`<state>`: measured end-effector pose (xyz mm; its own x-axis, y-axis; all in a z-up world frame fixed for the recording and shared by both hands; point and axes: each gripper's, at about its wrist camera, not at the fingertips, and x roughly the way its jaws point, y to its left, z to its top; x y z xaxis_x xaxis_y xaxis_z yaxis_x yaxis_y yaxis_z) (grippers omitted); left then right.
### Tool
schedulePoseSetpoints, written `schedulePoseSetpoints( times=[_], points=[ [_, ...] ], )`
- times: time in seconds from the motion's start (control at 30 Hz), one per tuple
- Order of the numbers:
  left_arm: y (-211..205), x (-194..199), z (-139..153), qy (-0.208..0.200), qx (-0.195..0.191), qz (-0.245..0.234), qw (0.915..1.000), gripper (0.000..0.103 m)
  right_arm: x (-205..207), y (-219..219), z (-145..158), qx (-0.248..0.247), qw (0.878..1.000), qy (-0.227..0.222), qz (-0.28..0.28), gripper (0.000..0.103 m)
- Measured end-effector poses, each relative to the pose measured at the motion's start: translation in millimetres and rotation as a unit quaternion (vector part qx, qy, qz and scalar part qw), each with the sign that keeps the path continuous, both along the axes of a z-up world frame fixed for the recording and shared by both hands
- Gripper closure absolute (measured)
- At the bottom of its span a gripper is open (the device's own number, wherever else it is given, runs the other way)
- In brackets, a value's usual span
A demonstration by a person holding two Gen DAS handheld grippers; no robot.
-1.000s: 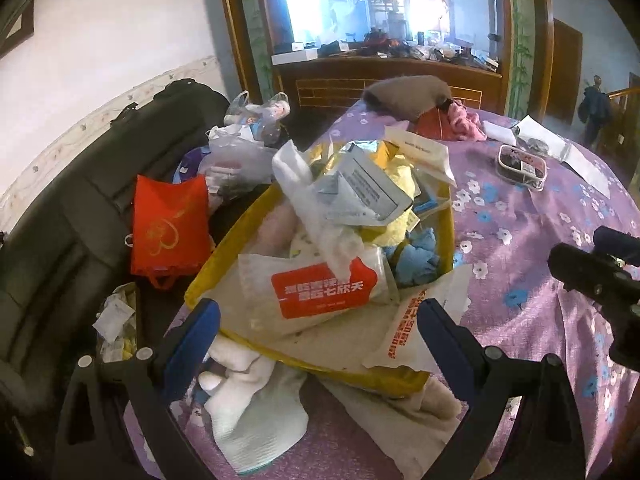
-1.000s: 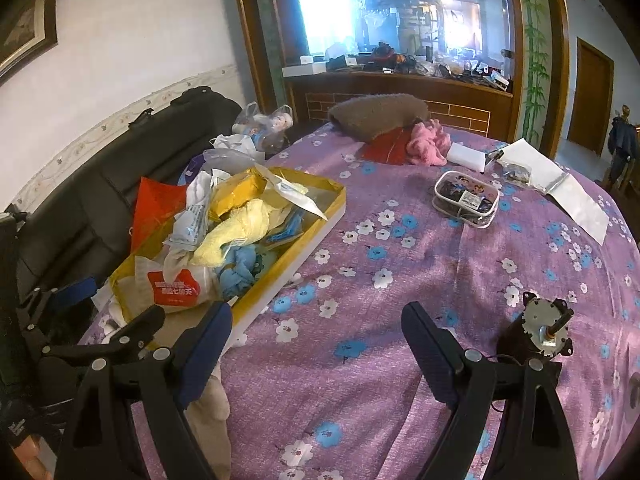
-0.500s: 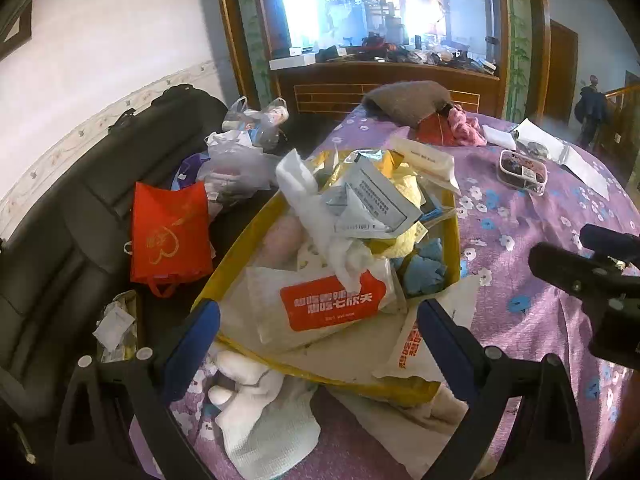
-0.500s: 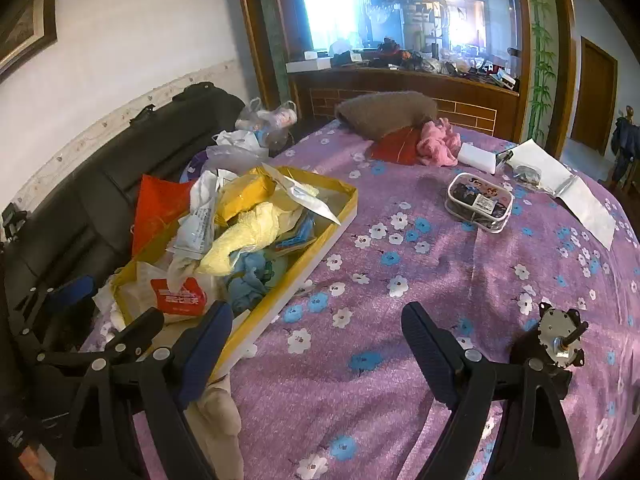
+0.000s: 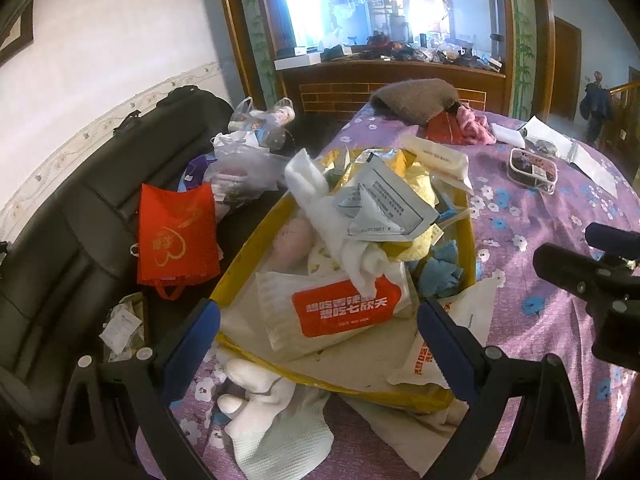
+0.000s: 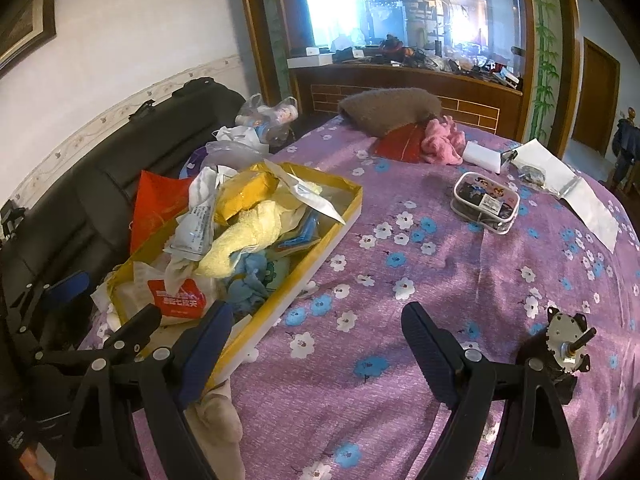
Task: Organize soft objects
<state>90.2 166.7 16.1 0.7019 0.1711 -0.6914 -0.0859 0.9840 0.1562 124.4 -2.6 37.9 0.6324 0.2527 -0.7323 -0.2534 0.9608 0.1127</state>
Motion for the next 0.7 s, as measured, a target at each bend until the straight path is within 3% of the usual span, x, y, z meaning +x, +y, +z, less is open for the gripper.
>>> schedulePoseSetpoints(
  times=[0.7],
  points=[
    [11.0, -2.5, -5.3, -0.016, -0.02, 0.002, 0.9997, 0.004, -4.4, 3.6, 2.6, 0.023, 1.0, -0.006, -0.003, 0.013]
  ],
)
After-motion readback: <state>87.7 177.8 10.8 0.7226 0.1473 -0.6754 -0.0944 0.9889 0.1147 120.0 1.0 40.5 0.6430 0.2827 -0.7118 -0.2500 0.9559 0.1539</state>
